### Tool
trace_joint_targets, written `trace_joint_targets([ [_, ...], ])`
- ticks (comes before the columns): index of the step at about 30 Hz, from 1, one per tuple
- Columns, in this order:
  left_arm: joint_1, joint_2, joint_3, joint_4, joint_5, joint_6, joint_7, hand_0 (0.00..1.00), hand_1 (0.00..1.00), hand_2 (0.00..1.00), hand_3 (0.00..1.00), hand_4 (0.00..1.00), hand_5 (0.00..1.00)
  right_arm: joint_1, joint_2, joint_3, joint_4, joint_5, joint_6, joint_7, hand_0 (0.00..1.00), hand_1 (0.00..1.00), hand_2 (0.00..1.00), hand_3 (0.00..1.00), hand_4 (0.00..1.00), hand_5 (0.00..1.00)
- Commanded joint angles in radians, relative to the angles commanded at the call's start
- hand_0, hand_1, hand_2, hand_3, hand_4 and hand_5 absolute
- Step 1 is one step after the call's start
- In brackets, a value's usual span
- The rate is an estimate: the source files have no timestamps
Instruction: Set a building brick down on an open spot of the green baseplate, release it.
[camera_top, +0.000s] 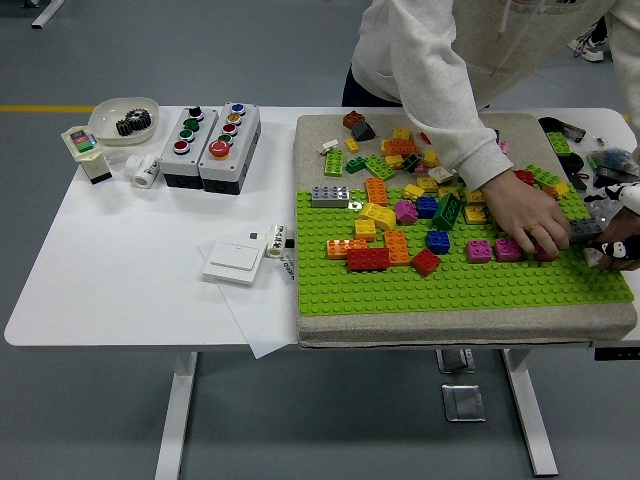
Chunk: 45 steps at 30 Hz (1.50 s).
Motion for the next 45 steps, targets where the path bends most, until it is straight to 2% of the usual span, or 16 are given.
trace_joint_targets([
  [28,-0.002,0.001,0.002,-0.001,0.003,-0.002,0.001,0.607,0.680,0.646,0.549,0.567,0.607,-0.011,0.005,0.016,-0.013,-0.003,0.003,0.001,0.828,0.801,0.825,0.823,0.790,0.455],
  [40,-0.004,0.001,0.001,-0.002,0.008,-0.003,0.002,0.607,0.680,0.646,0.549,0.566,0.607,0.018,0.034,0.004,-0.113,0.024,0.013,-0.009,0.827,0.801,0.826,0.822,0.789,0.457],
  [45,-0.005,0.002,0.004,-0.002,0.001,-0.002,0.000,0.607,0.680,0.646,0.549,0.566,0.606,0.021,0.041,0.004,-0.121,0.023,0.013,-0.009,0.827,0.802,0.826,0.820,0.788,0.458],
])
